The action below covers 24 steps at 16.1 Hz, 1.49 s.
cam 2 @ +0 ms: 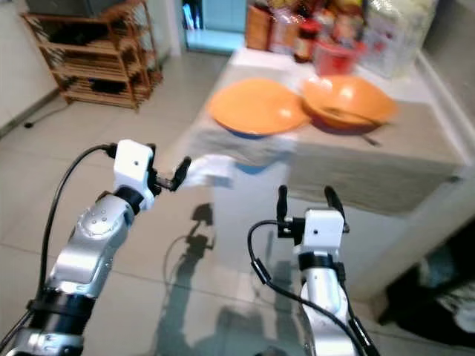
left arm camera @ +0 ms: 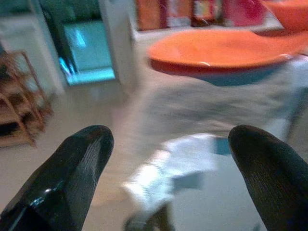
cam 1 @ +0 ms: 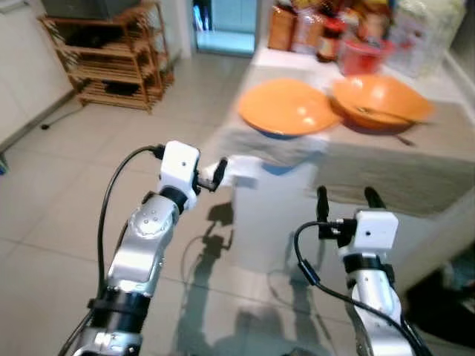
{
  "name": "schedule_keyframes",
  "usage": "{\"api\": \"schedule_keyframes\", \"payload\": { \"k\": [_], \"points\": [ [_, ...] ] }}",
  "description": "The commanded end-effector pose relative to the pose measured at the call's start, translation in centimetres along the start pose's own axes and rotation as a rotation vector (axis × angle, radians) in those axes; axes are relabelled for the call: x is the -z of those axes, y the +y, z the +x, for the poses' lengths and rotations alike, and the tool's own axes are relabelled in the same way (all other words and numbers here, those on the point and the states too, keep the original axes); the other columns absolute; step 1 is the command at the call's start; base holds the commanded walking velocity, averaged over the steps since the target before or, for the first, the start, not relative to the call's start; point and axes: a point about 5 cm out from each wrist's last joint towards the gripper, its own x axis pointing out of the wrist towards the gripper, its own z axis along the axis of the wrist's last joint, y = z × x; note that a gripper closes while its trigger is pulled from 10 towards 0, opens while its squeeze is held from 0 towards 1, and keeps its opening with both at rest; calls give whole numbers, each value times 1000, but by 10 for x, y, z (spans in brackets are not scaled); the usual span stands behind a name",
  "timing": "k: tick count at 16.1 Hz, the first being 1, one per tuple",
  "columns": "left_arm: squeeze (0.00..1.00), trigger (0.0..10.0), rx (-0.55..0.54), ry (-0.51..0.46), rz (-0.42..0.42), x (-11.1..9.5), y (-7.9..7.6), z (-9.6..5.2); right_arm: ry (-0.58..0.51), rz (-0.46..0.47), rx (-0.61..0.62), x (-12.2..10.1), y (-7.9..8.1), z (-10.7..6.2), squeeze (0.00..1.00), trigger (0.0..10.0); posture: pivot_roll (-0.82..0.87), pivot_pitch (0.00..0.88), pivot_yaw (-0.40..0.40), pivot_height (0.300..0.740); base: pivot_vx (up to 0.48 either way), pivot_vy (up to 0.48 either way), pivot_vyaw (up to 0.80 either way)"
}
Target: Setting the table
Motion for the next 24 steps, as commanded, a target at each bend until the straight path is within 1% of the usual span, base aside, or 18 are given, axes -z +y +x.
{"api": "schedule_keyframes", "payload": {
  "k": [1,3,4,5,6,7,8,9,10,11,12,13,14,15,16,17,20,24],
  "points": [
    [0,10000,2,-15,11,-6,-1,4,-17,-2,6,-4,-2,3,0,10000,-64,0,6,727,251,-405,0],
    [0,10000,-13,-16,14,-6,1,4,-19,-3,10,-4,-3,3,0,10000,-62,0,6,727,255,-405,0],
    [0,10000,-33,-20,11,-6,4,4,-29,1,28,-5,-5,3,0,10000,-61,0,6,727,255,-405,0],
    [0,10000,-76,-27,1,-7,10,4,-39,3,70,-7,-10,4,0,10000,-58,0,7,727,255,-405,0],
    [0,10000,-139,-27,-34,-4,24,-4,-28,-6,135,-6,-20,1,0,10000,-57,0,12,727,304,-368,0],
    [0,10000,-180,-8,-65,4,42,-19,-3,-1,168,-3,-29,-6,0,10000,-58,0,15,727,0,0,0],
    [0,10000,-207,22,-87,12,50,-28,13,0,174,-1,-32,-11,0,10000,-56,0,16,727,0,0,0],
    [0,10000,-250,85,-125,26,61,-43,44,-1,161,3,-32,-22,0,10000,-56,0,21,727,0,0,0],
    [0,10000,-255,128,-142,36,63,-58,68,-2,131,7,-30,-32,0,10000,-55,0,27,727,0,0,0],
    [0,10000,-235,140,-134,39,61,-67,79,1,115,8,-28,-37,0,10000,-59,0,31,727,0,0,0],
    [0,10000,-208,136,-134,41,53,-76,76,-5,92,7,-27,-40,0,10000,-59,0,33,727,0,0,0],
    [0,10000,-179,111,-129,38,43,-79,74,-9,83,6,-26,-40,0,10000,-55,0,28,727,0,0,0],
    [0,10000,-147,72,-121,30,33,-74,67,-7,84,5,-26,-37,0,10000,-54,0,26,727,0,0,0],
    [0,10000,-142,58,-122,26,30,-72,63,-6,84,5,-25,-36,0,10000,-54,0,26,727,0,0,0],
    [0,10000,-140,13,-116,15,26,-66,32,-9,63,-2,-22,-31,0,10000,-52,0,19,727,401,0,0],
    [0,10000,-146,-10,-109,9,24,-62,12,-15,49,-6,-19,-29,0,10000,-53,0,17,727,458,0,0],
    [0,10000,-143,-14,-104,7,23,-62,3,-13,50,-7,-19,-27,0,10000,-53,0,14,727,469,0,0],
    [0,10000,-107,-41,-59,-1,19,-54,2,-11,48,-7,-16,-25,0,10000,-51,0,18,727,472,0,0]
  ]
}}
